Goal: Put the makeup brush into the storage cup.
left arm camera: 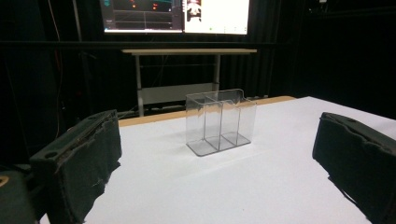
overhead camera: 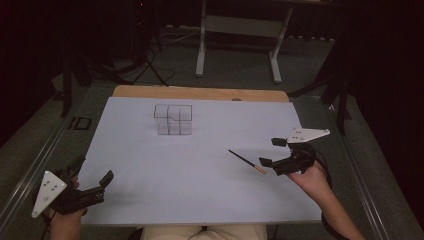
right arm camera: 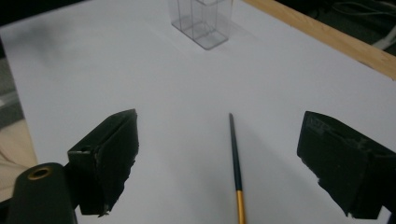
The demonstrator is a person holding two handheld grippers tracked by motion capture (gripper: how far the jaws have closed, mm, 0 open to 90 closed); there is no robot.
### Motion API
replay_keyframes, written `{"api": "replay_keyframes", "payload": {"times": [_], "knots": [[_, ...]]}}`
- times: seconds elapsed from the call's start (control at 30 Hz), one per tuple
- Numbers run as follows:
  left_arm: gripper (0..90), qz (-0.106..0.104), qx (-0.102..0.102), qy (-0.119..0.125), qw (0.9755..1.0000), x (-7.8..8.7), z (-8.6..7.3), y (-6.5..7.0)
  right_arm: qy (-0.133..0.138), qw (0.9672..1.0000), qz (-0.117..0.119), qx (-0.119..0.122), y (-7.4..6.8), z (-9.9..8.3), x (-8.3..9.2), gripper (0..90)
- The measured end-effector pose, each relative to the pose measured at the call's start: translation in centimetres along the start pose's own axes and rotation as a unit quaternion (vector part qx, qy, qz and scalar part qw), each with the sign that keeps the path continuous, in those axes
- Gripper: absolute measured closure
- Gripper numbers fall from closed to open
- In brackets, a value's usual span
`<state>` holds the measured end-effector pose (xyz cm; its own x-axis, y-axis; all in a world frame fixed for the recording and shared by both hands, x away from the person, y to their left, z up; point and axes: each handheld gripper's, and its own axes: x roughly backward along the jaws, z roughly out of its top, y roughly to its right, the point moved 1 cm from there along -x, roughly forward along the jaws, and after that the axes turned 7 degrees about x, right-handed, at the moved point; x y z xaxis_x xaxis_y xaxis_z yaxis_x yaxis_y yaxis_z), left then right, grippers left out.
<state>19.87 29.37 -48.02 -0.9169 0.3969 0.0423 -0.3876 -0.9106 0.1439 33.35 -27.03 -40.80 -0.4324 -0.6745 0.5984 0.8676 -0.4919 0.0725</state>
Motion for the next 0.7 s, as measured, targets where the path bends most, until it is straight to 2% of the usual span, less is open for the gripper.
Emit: {"api": "replay_keyframes", "payload": {"times": [0.33,0.57,0.7], "knots": [[2.4,-0.001,-0.001,0.000,1.0000,0.0,0.0,0.0,-0.044,0.9989,0.018,0.003,0.6,0.0,-1.5,13.8],[2.4,-0.001,0.000,0.000,1.0000,0.0,0.0,0.0,-0.083,0.9961,0.029,0.005,0.9,0.0,-2.7,13.8],[2.4,-0.001,-0.002,-0.002,1.0000,0.0,0.0,0.0,-0.094,0.9949,0.035,0.005,1.1,-0.1,-3.1,14.3]]}}
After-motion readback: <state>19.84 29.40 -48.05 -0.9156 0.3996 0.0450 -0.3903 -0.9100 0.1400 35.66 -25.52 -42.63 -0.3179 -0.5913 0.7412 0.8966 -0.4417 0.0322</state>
